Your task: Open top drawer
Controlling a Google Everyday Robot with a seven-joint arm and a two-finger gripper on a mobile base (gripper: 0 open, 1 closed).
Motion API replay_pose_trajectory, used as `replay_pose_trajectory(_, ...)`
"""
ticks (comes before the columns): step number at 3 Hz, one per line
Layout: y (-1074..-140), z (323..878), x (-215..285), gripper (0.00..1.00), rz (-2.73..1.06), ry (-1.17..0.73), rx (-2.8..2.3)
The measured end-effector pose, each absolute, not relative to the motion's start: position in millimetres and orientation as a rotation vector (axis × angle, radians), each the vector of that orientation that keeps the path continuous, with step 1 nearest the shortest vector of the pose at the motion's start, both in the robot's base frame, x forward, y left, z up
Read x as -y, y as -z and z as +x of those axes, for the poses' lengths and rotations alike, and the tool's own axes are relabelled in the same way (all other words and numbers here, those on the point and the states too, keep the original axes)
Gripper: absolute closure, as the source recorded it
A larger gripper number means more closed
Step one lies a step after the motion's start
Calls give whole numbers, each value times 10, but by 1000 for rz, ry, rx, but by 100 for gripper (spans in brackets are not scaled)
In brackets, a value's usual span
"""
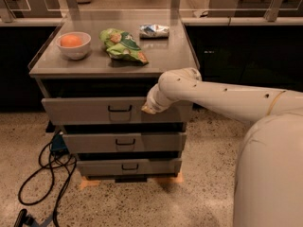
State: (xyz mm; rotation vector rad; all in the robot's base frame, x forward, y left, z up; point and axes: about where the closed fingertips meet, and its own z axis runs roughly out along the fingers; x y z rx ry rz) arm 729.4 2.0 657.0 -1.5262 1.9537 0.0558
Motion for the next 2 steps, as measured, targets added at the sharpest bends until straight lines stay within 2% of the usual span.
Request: replay_pose_trajectory(2, -6613, 7143, -4, 100, -1535, -49, -1952)
